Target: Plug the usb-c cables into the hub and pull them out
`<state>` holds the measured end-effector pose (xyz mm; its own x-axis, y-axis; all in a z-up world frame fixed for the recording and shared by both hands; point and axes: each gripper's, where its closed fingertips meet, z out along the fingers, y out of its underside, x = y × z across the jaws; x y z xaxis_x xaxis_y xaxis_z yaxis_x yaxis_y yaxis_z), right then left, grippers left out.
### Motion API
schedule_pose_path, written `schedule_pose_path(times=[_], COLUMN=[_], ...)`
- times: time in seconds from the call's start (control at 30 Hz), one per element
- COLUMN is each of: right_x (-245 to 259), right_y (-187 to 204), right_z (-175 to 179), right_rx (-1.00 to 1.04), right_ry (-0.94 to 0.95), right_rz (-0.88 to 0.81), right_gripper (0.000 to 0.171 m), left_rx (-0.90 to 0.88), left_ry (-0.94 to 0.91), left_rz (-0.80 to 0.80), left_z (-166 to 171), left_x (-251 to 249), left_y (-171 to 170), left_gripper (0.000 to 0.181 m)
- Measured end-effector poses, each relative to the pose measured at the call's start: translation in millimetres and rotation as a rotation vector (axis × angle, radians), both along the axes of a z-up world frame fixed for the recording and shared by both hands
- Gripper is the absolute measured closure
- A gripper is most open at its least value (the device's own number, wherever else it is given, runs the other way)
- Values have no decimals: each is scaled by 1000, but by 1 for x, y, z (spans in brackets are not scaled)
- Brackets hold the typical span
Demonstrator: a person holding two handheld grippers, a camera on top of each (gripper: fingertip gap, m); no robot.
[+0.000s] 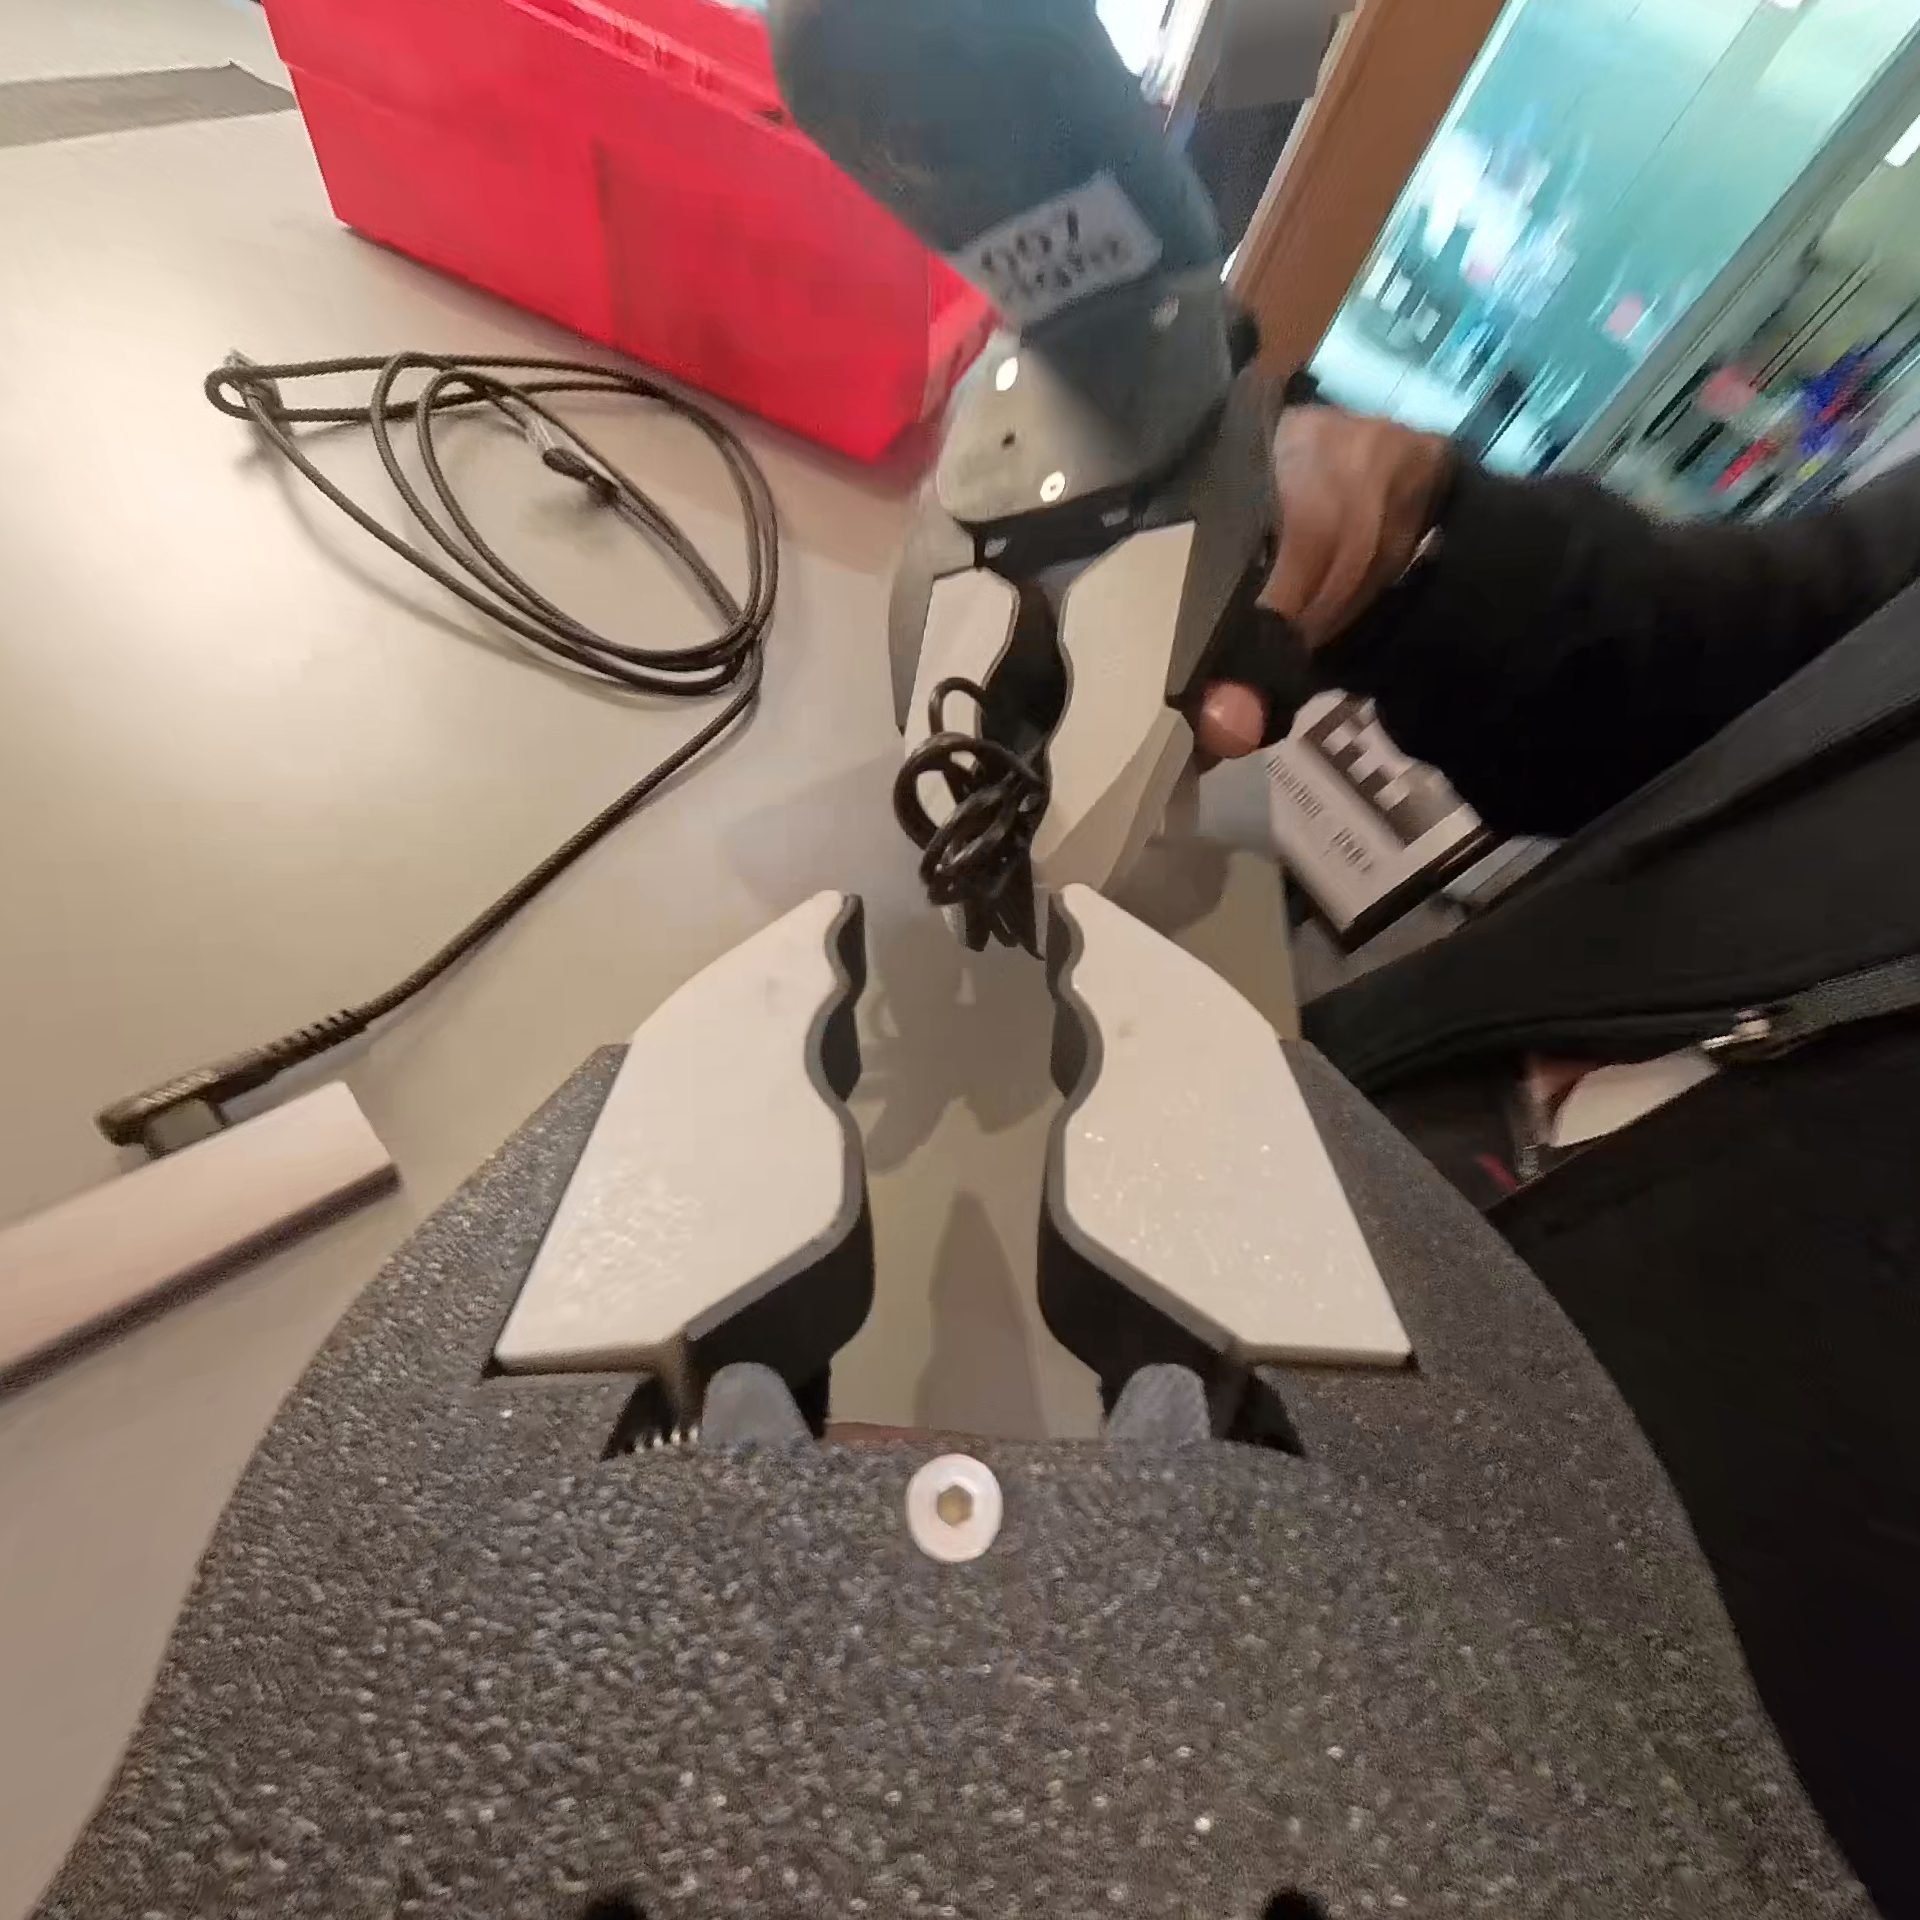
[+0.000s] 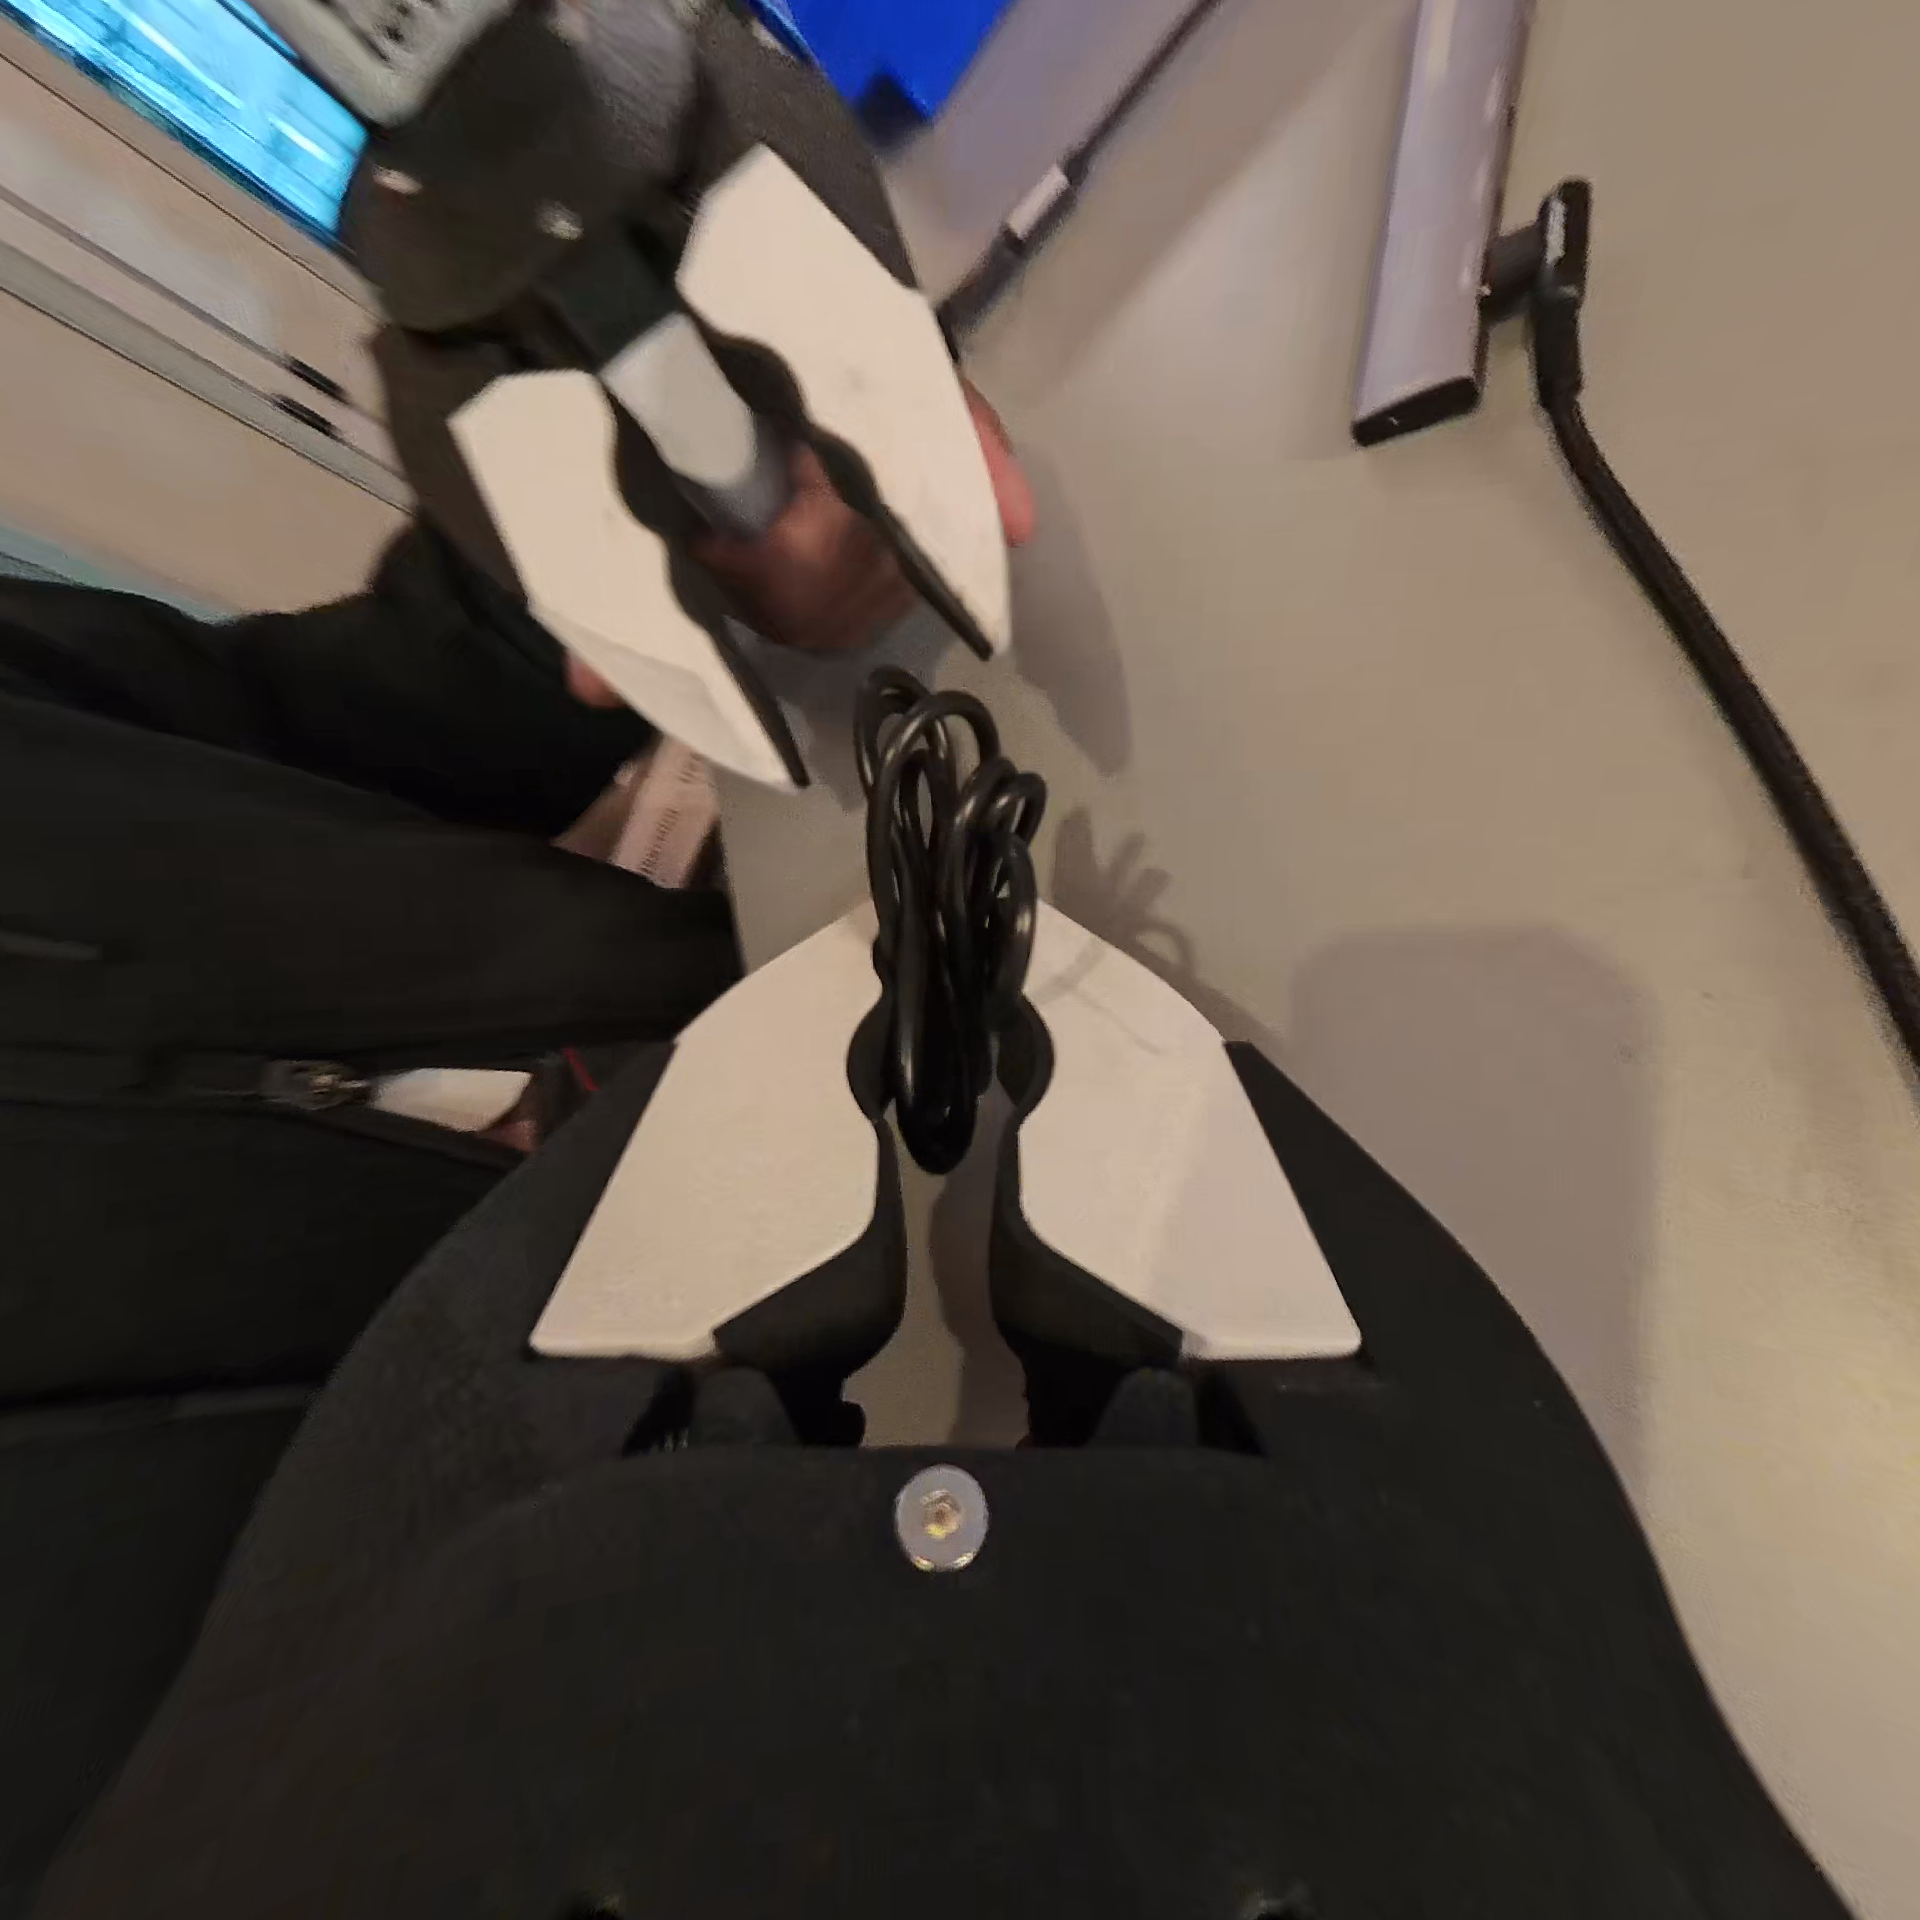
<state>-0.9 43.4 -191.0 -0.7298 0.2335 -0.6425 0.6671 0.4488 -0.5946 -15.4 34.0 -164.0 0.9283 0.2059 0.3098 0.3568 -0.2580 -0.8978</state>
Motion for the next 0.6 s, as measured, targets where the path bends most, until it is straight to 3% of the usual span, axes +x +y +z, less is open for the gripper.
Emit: schedule_pose_path(times=[0.1,0.23,0.33,0.5,0.6], right_x=[10,30,41,35,16], right_y=[-3,-8,-11,-6,-2], right_z=[16,15,13,6,0], right_rx=[-122,-117,-97,-35,45], right_ry=[-49,-53,-52,-13,39], right_rz=[54,183,253,227,118], right_gripper=[157,157,158,154,140], left_rx=[52,84,137,116,121], left_ry=[-97,-176,-214,-240,-294], left_rz=[-62,-217,-293,-221,-116], left_z=[-2,0,6,1,-2], left_x=[8,27,37,30,18], left_y=[2,17,23,27,27], left_gripper=[146,143,163,172,172])
